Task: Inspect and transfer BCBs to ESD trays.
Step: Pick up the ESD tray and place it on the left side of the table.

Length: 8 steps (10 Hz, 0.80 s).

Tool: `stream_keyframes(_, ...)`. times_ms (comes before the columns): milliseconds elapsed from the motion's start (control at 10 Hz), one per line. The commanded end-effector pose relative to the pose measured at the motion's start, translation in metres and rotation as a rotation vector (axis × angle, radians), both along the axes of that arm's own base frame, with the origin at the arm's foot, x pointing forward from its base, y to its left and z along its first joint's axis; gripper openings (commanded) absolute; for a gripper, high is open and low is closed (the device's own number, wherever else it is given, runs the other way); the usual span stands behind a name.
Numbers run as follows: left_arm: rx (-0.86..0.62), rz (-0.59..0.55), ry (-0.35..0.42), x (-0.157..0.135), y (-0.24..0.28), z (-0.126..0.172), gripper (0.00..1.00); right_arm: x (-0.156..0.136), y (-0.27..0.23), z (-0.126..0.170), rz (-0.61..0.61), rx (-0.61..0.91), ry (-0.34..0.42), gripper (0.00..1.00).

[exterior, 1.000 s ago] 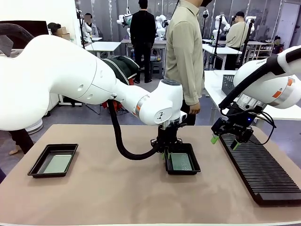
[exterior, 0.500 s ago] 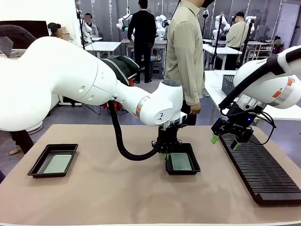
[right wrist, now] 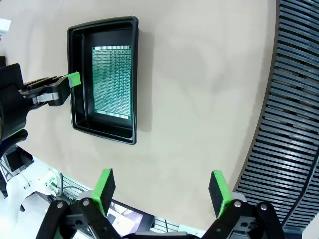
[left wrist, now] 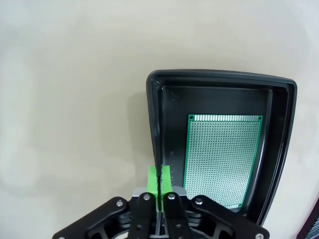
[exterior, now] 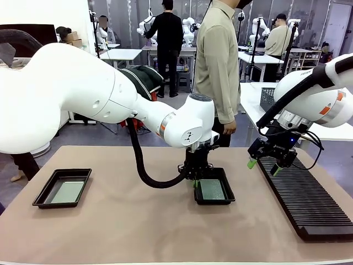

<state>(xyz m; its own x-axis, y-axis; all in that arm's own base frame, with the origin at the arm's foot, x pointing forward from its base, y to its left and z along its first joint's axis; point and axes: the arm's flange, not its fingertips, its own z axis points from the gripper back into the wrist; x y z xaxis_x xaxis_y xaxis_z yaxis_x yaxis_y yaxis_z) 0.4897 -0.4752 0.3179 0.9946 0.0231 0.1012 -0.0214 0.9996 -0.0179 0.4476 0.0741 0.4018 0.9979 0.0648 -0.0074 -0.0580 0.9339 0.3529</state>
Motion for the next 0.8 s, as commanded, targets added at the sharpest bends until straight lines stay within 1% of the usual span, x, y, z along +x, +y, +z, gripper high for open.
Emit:
stream_keyframes(0,0.001,-0.001,0.0,0.0,0.0,0.0,0.0,0.001,0.001,0.002,-0.014,-0.015,0.004,1.0)
stream_keyframes(500,0.001,-0.001,0.0,0.0,0.0,0.0,0.0,0.001,0.001,0.002,-0.014,-0.015,0.004,1.0)
stream_keyframes(600,0.0,0.0,0.0,0.0,0.0,0.0,0.03,0.001,0.001,0.002,-0.014,-0.015,0.004,1.0)
stream_keyframes(700,-0.069,-0.015,0.002,-0.002,0.012,0.004,0.03,0.001,0.001,0.002,-0.014,-0.015,0.004,1.0)
